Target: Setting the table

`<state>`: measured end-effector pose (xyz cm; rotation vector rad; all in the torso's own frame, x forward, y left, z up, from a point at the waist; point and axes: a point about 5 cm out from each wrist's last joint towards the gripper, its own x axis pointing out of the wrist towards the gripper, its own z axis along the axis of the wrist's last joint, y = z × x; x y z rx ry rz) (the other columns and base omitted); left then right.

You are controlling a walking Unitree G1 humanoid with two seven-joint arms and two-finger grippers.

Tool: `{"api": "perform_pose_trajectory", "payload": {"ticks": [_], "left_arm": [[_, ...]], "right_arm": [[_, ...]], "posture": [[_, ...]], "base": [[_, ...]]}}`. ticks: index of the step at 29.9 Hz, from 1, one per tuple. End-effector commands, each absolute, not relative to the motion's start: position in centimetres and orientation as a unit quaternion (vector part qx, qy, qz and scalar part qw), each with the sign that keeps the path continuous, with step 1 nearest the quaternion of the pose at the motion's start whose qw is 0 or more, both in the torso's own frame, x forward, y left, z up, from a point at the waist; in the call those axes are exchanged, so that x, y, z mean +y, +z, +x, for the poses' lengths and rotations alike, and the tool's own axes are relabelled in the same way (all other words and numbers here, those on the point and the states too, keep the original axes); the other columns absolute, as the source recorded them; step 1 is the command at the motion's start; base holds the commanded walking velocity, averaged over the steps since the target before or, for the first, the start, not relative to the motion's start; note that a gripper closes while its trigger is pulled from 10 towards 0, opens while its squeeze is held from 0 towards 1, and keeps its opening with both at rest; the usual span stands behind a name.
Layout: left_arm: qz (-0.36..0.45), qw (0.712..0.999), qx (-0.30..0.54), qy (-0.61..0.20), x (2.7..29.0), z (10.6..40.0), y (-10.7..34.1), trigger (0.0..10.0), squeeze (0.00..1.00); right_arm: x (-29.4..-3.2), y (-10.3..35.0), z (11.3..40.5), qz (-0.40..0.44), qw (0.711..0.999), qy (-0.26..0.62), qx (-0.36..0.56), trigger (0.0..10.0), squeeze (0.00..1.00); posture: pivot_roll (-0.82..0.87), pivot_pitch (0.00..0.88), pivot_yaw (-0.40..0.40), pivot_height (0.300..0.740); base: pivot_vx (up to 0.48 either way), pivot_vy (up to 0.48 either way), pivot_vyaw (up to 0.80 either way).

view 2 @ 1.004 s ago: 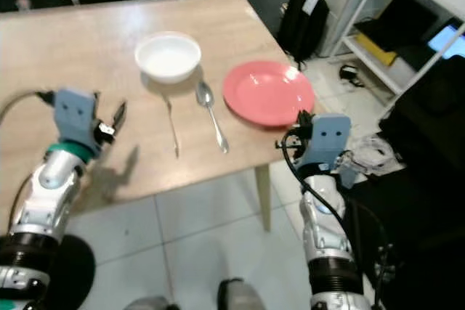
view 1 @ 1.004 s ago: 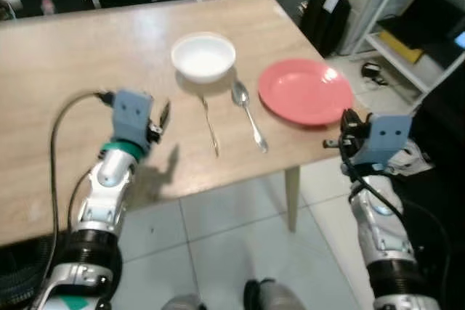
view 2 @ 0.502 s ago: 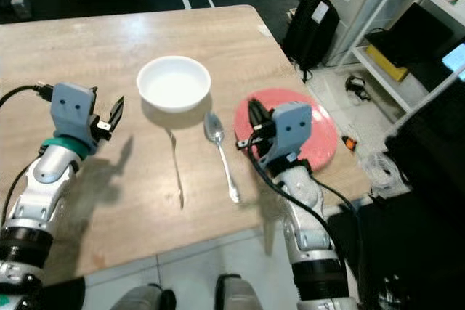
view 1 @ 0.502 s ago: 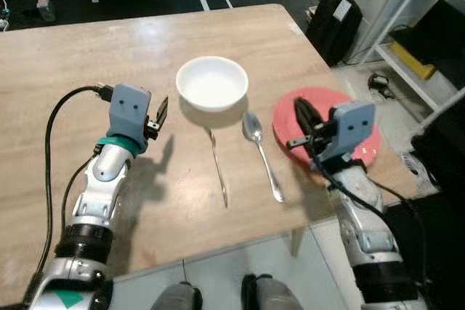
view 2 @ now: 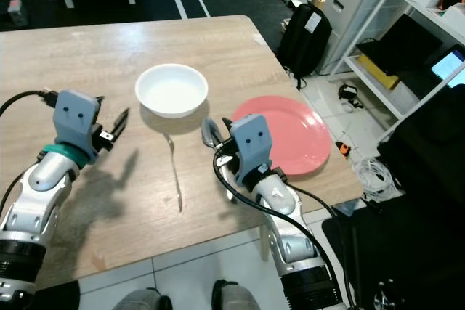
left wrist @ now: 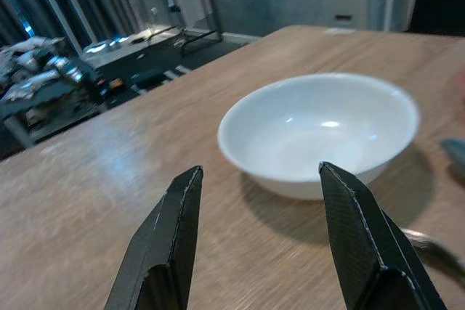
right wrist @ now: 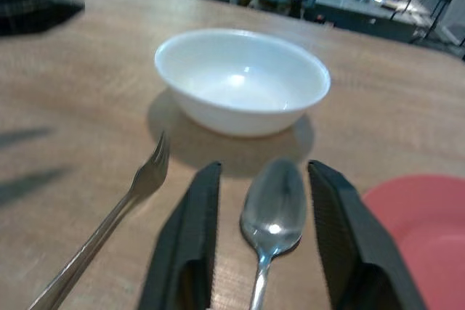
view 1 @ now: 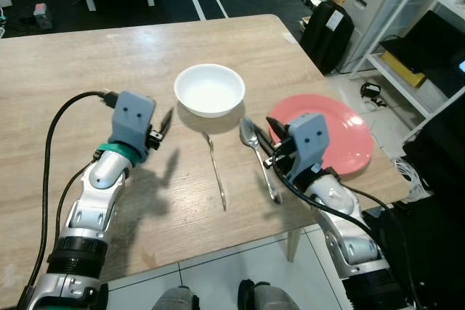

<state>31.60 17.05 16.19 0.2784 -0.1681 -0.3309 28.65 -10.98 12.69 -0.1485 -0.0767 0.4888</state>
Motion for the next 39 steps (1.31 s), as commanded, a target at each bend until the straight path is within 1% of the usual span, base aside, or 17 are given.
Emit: {"api": "perform_pose_trajectory", "payload": {"ticks": [1,5,8,9,10,16,17,18,19,23,24,25,26,27,28,29,39], "left_arm": [[0.139,0.968,-0.079,-0.191,16.5,31.2,16.2,10.0,0.00],[0.144,0.952,-0.094,-0.255,15.2,30.4,17.7,10.0,0.00],[0.142,0.949,-0.097,-0.264,14.8,30.3,18.0,10.0,0.00],[0.141,0.948,-0.100,-0.267,14.7,30.2,18.2,10.0,0.00],[0.140,0.948,-0.101,-0.269,14.6,30.2,18.3,10.0,0.00],[0.136,0.948,-0.096,-0.273,14.5,29.9,18.7,10.0,0.00],[0.135,0.948,-0.095,-0.273,14.5,29.8,18.7,10.0,0.00],[0.134,0.948,-0.093,-0.274,14.5,29.7,18.8,10.0,0.00],[0.133,0.948,-0.092,-0.275,14.5,29.7,18.8,10.0,0.00],[0.131,0.948,-0.090,-0.277,14.4,29.6,18.8,10.0,0.00],[0.129,0.948,-0.090,-0.277,14.3,29.5,18.8,10.0,0.00],[0.129,0.948,-0.090,-0.277,14.3,29.5,18.8,10.0,0.00],[0.127,0.948,-0.090,-0.277,14.2,29.5,18.8,10.0,0.00],[0.126,0.948,-0.090,-0.277,14.1,29.5,18.8,10.0,0.00],[0.126,0.948,-0.090,-0.277,14.1,29.5,18.8,10.0,0.00],[0.125,0.949,-0.089,-0.277,14.1,29.4,18.8,10.0,0.00],[0.122,0.952,-0.085,-0.269,14.1,29.3,18.7,10.0,0.00]], "right_arm": [[-10.9,11.4,28.2,-0.083,0.965,0.250,-0.004,10.0,1.00],[-10.2,9.3,27.9,-0.099,0.959,0.258,0.063,10.0,1.00],[-10.1,9.0,28.0,-0.090,0.960,0.253,0.079,10.0,1.00],[-10.0,8.6,28.2,-0.076,0.961,0.247,0.094,10.0,0.38],[-9.8,8.3,28.2,-0.064,0.961,0.246,0.106,10.0,0.00],[-9.8,7.3,28.3,-0.029,0.962,0.226,0.151,10.0,0.00],[-10.0,7.2,28.3,-0.018,0.963,0.218,0.158,9.2,0.00],[-10.2,7.1,28.4,-0.005,0.964,0.208,0.165,9.3,0.00],[-10.3,7.1,28.5,0.007,0.965,0.202,0.170,10.0,0.00],[-10.6,6.9,28.7,0.023,0.964,0.189,0.183,9.7,0.00],[-10.7,6.8,28.8,0.025,0.964,0.185,0.188,8.5,0.00],[-10.7,6.8,28.8,0.025,0.964,0.185,0.188,8.5,0.00],[-10.9,6.7,28.8,0.019,0.964,0.181,0.193,6.5,0.00],[-11.0,6.5,28.8,0.012,0.964,0.180,0.197,3.8,0.00],[-11.0,6.5,28.8,0.012,0.964,0.180,0.197,3.8,0.00],[-11.0,6.4,28.8,0.010,0.963,0.179,0.203,0.0,0.00],[-11.6,5.5,28.2,-0.018,0.957,0.172,0.235,0.0,0.00]], "posture": [[0.09,0.000,0.011,0.740],[0.09,0.000,0.009,0.740],[0.10,0.000,0.006,0.740],[0.10,0.000,0.005,0.740],[0.10,0.002,0.004,0.740],[0.10,0.005,0.001,0.740],[0.10,0.005,-0.001,0.740],[0.10,0.005,-0.001,0.740],[0.10,0.003,-0.002,0.740],[0.10,0.002,-0.005,0.740],[0.10,0.001,-0.007,0.740],[0.10,0.001,-0.007,0.740],[0.10,0.000,-0.008,0.740],[0.10,0.000,-0.008,0.740],[0.10,0.000,-0.008,0.740],[0.09,0.000,-0.011,0.740],[0.09,0.000,-0.024,0.740]], "base": [[0.000,0.000,0.00],[0.000,0.000,0.00],[0.000,0.000,0.00],[0.000,0.000,0.00],[0.000,0.000,0.00],[0.000,0.000,0.00],[0.000,0.000,0.00],[0.000,0.000,0.00],[0.000,0.000,0.00],[0.000,0.000,0.00],[0.000,0.000,0.00],[0.000,0.000,0.00],[0.000,0.000,0.00],[0.000,0.000,0.00],[0.000,0.000,0.00],[0.000,0.000,0.00],[0.000,0.000,0.00]]}}
